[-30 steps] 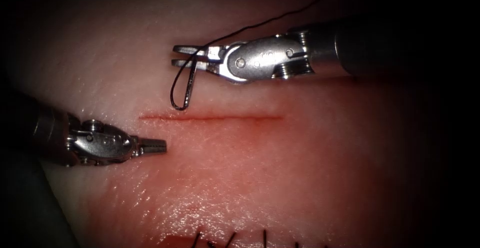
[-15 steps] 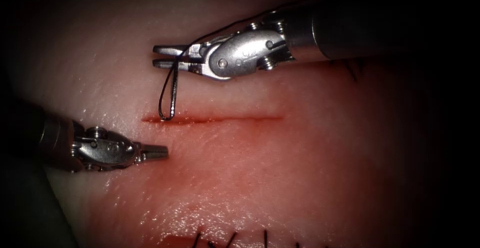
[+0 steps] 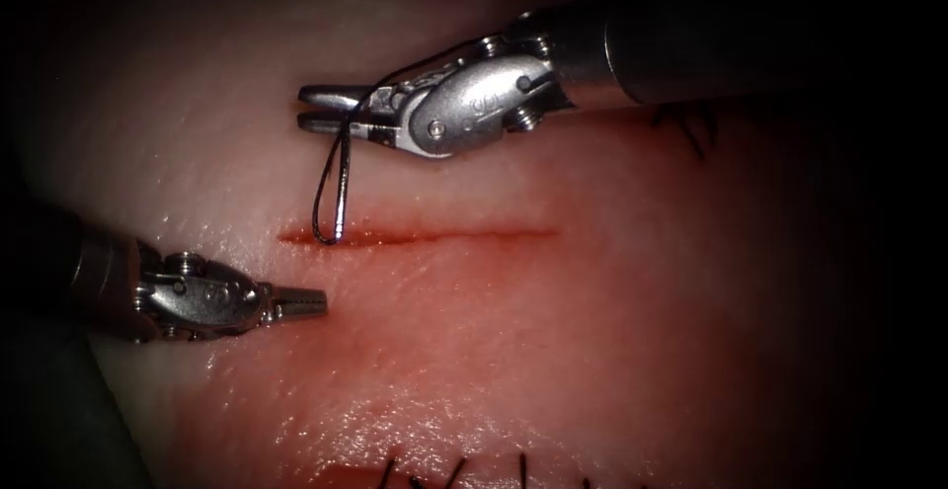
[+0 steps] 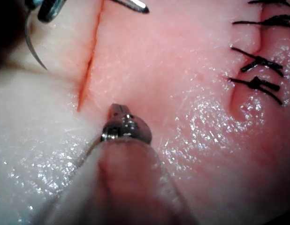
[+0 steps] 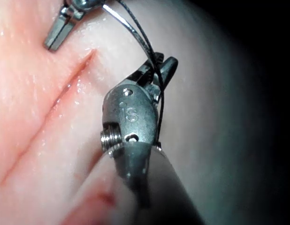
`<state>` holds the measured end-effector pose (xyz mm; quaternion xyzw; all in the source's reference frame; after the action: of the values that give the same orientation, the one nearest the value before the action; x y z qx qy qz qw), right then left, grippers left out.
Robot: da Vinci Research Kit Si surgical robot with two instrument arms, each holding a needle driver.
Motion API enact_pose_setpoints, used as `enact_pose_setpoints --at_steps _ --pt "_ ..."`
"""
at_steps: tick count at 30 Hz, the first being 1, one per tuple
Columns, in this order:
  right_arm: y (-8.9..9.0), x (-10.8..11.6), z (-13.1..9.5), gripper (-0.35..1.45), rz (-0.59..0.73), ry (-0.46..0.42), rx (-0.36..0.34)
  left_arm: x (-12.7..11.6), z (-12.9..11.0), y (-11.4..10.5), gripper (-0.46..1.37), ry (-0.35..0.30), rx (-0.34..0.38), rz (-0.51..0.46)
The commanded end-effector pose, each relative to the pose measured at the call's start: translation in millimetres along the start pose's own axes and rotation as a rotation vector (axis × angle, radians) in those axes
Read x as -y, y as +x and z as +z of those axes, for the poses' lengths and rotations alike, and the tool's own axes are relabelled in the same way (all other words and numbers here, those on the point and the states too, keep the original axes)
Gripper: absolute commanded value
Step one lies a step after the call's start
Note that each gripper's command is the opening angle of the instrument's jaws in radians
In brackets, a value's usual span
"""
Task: Wound Closure
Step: Use the right gripper to throw the needle through the top of the wound
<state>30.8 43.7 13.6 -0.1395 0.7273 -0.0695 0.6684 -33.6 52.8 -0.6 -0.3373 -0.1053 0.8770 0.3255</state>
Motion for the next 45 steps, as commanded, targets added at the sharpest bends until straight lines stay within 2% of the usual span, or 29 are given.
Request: enact_pose_setpoints --at_steps 1,18,25,34,41,45 --pt "-0.1 0.0 0.0 -0.35 -0.005 -0.008 0.001 0.0 0.0 0.0 -0.35 -0.007 0.000 -0.001" --pt "-3.6 3.7 -0.6 -0.35 -0.066 0.010 -0.001 0.0 -0.3 0.5 -0.35 -0.009 -0.001 -0.005" --pt "-4.6 6.0 -0.6 -0.35 -0.089 0.022 -0.004 0.1 -0.6 1.3 -0.35 -0.009 -0.013 -0.014" --pt "-6.9 9.9 -0.9 -0.35 -0.006 0.026 0.012 0.1 -0.3 1.9 -0.35 -0.007 -0.017 -0.027" --pt "-9.4 12.9 -1.3 -0.35 0.101 0.039 0.063 0.1 -0.4 1.9 -0.35 -0.006 -0.020 -0.026" --pt "-10.5 13.8 -1.5 -0.35 0.147 0.039 0.082 0.1 -0.4 1.8 -0.35 -0.006 -0.020 -0.026"
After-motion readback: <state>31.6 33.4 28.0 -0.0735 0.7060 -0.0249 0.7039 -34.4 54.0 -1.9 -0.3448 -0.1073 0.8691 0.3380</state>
